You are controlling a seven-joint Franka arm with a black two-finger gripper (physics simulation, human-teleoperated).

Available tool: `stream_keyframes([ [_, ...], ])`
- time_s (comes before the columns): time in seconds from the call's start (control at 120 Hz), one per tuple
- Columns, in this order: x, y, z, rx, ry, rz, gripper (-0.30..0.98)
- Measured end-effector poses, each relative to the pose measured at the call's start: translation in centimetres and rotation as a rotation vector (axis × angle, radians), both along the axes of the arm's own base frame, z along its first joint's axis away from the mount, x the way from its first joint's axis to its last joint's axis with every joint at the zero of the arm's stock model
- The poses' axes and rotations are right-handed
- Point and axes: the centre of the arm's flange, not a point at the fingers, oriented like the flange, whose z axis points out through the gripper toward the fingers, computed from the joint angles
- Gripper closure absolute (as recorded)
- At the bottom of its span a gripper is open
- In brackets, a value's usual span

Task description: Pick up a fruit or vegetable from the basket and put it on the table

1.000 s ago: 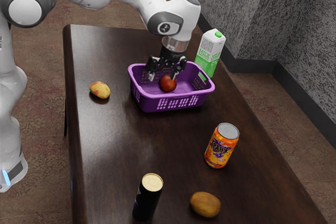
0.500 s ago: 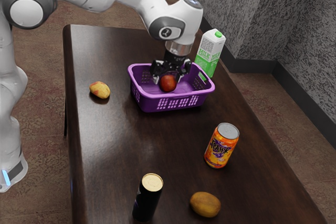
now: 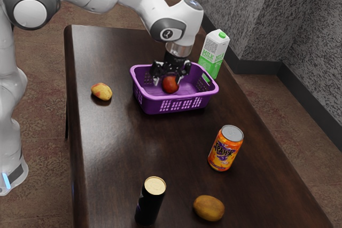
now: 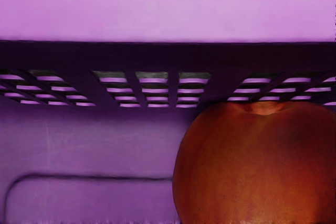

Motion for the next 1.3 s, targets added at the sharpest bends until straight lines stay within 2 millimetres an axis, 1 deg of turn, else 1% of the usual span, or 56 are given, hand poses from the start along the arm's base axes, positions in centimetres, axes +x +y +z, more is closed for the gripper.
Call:
stream_keyframes([
  [0.233,0.5,-0.2,0.0,0.004,-0.007,-0.007,0.00],
  [0.35,0.5,0.7,0.3,0.006,-0.019,0.004,0.00],
  [0.442,0.5,1.6,0.1,0.008,-0.020,0.017,0.00],
  [0.542,0.8,2.1,0.2,0.014,-0.025,0.022,0.00],
  [0.867,1.2,1.6,0.1,0.015,-0.030,0.005,0.00],
  [0.958,1.8,1.9,0.3,0.023,-0.042,0.008,0.00],
  [1.108,2.3,2.6,-0.2,0.024,-0.041,0.019,0.00],
  [1.3,2.5,2.3,-0.7,0.018,-0.038,0.014,0.00],
])
